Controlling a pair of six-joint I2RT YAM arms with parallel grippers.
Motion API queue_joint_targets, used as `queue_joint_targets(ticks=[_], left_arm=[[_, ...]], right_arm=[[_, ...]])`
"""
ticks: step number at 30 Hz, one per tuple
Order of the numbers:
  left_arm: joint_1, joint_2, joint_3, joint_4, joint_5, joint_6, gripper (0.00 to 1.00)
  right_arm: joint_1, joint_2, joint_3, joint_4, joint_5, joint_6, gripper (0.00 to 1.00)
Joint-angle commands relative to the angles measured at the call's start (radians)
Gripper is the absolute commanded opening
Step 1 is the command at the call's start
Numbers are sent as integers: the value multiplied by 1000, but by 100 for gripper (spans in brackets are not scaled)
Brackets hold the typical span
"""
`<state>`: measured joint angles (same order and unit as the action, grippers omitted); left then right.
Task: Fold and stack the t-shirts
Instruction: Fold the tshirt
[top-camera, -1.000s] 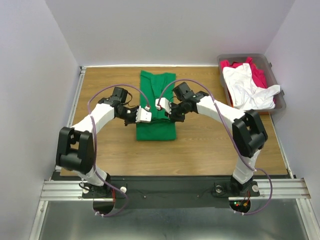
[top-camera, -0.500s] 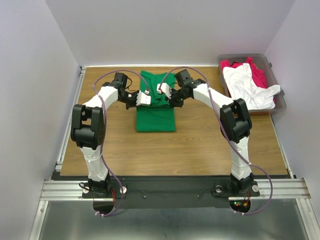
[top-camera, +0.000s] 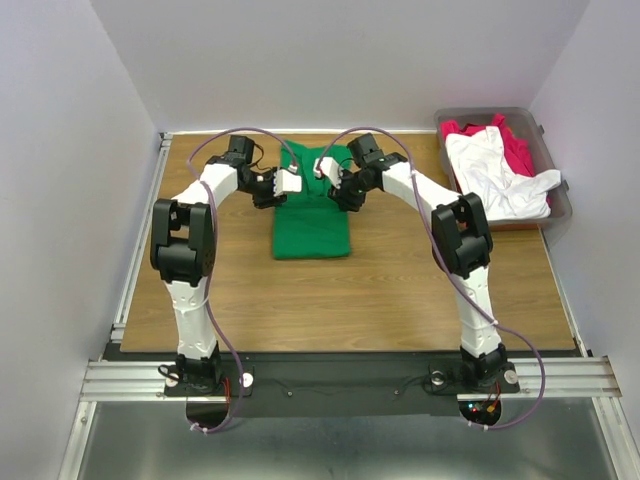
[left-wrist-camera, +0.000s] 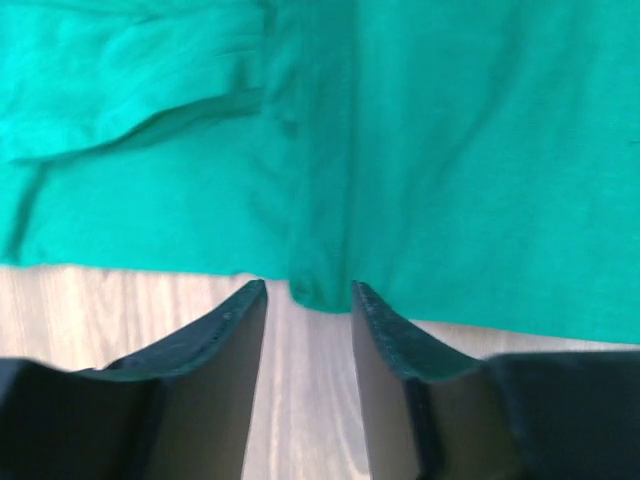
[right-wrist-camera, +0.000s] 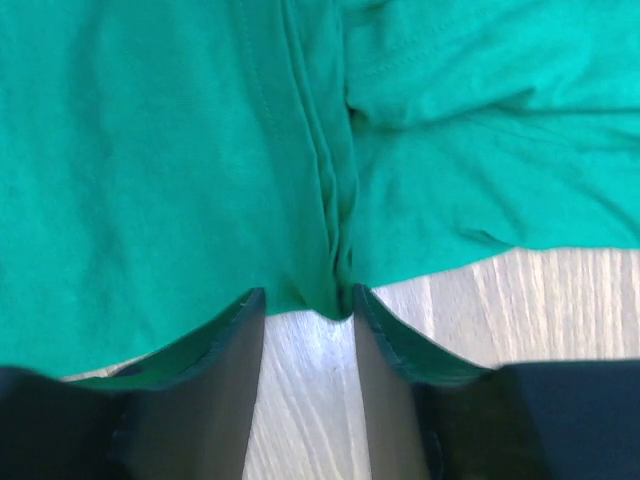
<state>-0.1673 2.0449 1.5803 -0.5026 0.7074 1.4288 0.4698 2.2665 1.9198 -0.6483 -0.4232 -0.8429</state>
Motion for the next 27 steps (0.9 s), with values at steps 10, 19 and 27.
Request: queue_joint_targets(ticks=[10, 19, 27], left_arm=[[3, -445, -393, 44, 58, -64, 53], [-118, -586, -709, 188, -42, -57, 55], [-155, -520, -752, 298, -112, -51, 57]], right_arm=[[70, -386, -396, 4, -19, 54, 45], [196, -415, -568, 140, 46, 73, 48], [216, -352, -602, 223, 78, 61, 48]])
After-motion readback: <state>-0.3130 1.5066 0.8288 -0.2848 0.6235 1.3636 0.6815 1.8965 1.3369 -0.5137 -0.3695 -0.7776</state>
